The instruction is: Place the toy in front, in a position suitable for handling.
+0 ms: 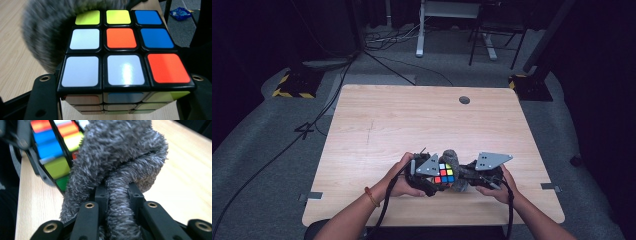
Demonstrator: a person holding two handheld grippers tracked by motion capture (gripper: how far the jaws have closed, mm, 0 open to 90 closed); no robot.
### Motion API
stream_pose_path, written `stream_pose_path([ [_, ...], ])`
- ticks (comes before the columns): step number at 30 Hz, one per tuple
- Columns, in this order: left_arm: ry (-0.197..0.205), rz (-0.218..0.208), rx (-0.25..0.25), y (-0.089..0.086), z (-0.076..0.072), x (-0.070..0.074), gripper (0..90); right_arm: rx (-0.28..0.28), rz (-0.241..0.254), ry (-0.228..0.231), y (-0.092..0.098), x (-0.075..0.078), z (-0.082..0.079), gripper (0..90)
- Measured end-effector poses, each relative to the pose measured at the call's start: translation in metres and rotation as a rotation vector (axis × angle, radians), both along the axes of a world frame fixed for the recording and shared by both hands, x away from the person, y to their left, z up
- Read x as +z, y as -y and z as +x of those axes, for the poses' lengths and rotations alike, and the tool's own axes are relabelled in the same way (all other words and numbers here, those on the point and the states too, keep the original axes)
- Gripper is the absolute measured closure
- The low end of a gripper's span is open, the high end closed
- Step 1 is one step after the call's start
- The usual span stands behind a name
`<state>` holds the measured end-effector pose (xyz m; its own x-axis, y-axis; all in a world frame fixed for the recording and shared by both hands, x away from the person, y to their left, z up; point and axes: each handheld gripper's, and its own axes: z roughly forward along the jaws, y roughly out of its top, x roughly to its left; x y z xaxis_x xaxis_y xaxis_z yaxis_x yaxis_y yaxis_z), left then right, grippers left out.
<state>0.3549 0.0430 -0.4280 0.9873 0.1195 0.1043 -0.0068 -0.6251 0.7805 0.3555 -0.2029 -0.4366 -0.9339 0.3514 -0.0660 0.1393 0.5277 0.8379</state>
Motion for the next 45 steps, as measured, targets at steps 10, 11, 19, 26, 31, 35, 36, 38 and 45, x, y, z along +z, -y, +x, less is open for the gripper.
stream_pose_path([
  [10, 0.000, 0.029, 0.015, -0.002, 0.005, -0.005, 33.1, 0.049, 0.025, -0.014, 0.002, 0.002, -0.007, 75.9],
  [11, -0.004, 0.023, 0.018, -0.002, 0.005, -0.005, 33.1, 0.049, 0.029, -0.012, 0.001, 0.002, -0.008, 75.9],
  [19, -0.017, 0.051, 0.010, -0.002, 0.006, -0.007, 33.0, 0.052, 0.050, 0.014, 0.002, 0.008, -0.012, 75.8],
  [26, -0.005, 0.005, -0.020, 0.000, -0.001, -0.002, 33.3, -0.001, 0.023, 0.031, 0.000, 0.008, -0.008, 75.7],
  [31, 0.027, 0.048, -0.006, 0.003, -0.001, -0.003, 33.2, 0.011, -0.039, 0.000, -0.001, -0.005, -0.003, 75.8],
  [35, 0.041, 0.098, 0.017, 0.007, -0.001, -0.010, 33.0, 0.023, -0.006, 0.014, 0.002, 0.002, -0.008, 75.9],
  [36, 0.036, 0.094, 0.019, 0.007, 0.000, -0.010, 33.0, 0.024, -0.001, 0.020, 0.002, 0.003, -0.009, 75.9],
  [38, 0.038, 0.105, 0.023, 0.007, 0.000, -0.011, 32.9, 0.025, 0.015, 0.017, 0.003, 0.003, -0.009, 76.0],
  [45, 0.038, 0.153, 0.019, 0.013, 0.000, -0.020, 33.2, 0.095, 0.031, 0.053, -0.003, 0.011, -0.020, 76.2],
])
